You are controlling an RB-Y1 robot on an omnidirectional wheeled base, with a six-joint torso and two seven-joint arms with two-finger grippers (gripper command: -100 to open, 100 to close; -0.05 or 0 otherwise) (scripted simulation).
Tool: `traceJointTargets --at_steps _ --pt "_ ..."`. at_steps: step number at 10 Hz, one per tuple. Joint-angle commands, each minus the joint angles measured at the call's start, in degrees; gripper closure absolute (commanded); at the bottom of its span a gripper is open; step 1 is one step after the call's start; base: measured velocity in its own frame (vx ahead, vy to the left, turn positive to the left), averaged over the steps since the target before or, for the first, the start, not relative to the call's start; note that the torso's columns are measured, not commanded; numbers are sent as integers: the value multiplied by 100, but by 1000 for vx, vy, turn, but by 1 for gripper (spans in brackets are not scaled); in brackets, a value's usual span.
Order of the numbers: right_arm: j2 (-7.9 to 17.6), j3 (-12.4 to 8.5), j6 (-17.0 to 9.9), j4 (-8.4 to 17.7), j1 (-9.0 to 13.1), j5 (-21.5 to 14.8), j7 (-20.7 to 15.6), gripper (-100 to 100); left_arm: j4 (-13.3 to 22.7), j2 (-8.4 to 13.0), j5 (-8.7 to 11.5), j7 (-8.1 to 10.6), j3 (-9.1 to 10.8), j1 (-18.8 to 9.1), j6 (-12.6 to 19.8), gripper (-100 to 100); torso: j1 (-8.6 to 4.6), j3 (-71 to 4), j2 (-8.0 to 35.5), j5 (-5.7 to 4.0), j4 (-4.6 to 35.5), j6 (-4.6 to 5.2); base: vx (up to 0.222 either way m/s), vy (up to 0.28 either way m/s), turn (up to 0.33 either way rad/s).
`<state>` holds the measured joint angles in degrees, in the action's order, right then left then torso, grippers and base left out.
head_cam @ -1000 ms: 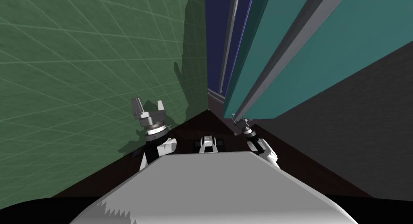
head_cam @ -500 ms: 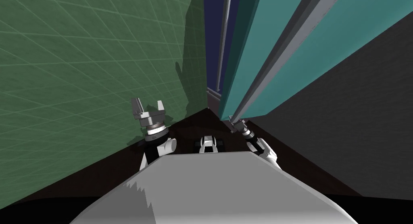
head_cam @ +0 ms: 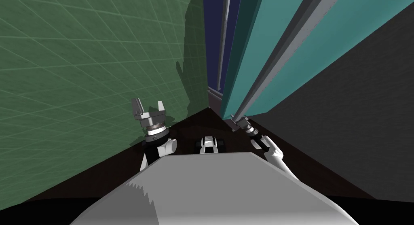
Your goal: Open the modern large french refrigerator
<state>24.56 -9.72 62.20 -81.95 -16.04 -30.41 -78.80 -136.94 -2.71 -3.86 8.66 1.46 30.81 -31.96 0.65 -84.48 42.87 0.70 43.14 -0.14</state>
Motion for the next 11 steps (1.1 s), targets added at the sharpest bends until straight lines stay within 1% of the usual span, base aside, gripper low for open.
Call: traceJointTargets --at_steps 1,3,6,7,9,10,11 --pt "191 -121 -56 -118 249 114 246 -100 0 0 0 0 0 0 0 0 -10 15 21 -2 3 7 -21 43 -5" --pt "191 -121 -56 -118 249 114 246 -100 0 0 0 0 0 -1 0 0 4 10 52 25 29 5 -28 24 1" --pt "191 -121 -56 -118 249 114 246 -100 0 1 0 0 0 0 0 0 -3 2 29 21 29 8 -1 -2 1" --pt "259 -149 -116 -160 288 131 336 -100 0 1 0 0 1 0 0 0 7 6 38 21 31 9 -11 16 2" --pt "259 -149 -116 -160 288 131 336 -100 0 0 0 0 0 -1 0 0 6 -6 43 42 47 6 -19 19 -5" --pt "249 -64 -176 -6 155 5 219 -100 0 1 0 0 1 0 0 0 13 -7 46 42 49 5 0 0 0" --pt "244 -51 -208 20 127 -17 206 0 0 0 0 0 0 0 0 0 11 7 32 13 9 9 6 -7 -7"
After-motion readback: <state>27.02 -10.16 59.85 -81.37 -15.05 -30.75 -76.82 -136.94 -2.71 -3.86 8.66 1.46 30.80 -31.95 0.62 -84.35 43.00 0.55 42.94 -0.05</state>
